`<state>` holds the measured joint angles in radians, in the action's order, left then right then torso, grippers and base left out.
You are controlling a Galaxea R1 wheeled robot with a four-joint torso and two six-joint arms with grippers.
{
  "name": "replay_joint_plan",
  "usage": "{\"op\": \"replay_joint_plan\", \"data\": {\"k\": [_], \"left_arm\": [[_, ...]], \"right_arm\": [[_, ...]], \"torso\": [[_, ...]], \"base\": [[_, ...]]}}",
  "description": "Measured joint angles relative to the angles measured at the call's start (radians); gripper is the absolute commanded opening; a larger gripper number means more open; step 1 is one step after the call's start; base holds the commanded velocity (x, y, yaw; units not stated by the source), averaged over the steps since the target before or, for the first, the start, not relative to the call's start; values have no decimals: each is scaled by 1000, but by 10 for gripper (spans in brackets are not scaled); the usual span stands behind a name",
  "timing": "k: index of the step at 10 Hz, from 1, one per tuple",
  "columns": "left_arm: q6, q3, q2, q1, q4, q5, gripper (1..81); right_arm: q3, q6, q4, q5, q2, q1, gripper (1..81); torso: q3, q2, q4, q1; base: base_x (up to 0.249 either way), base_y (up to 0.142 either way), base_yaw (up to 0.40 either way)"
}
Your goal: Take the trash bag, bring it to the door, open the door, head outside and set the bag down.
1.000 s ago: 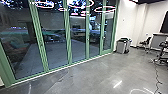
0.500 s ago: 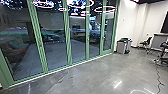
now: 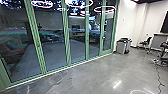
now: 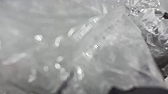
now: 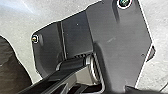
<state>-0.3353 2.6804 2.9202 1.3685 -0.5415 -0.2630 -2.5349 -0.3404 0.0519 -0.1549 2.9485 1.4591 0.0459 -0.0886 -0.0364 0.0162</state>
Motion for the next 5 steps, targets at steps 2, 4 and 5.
{"op": "replay_joint_plan", "data": {"k": [2, 4, 5], "left_arm": [[0, -2, 5, -11, 0, 3, 10], [0, -2, 5, -1, 0, 1, 10], [0, -2, 5, -1, 0, 1, 10]], "right_arm": [[-1, 0, 0, 4, -5, -9, 811], [-2, 0, 1, 0, -3, 1, 811], [-2, 0, 1, 2, -3, 0, 811]], "torso": [[0, 0, 0, 0], [0, 0, 0, 0], [0, 0, 0, 0]], "base": [[71, -96, 0], [71, -96, 0], [71, -92, 0]]}}
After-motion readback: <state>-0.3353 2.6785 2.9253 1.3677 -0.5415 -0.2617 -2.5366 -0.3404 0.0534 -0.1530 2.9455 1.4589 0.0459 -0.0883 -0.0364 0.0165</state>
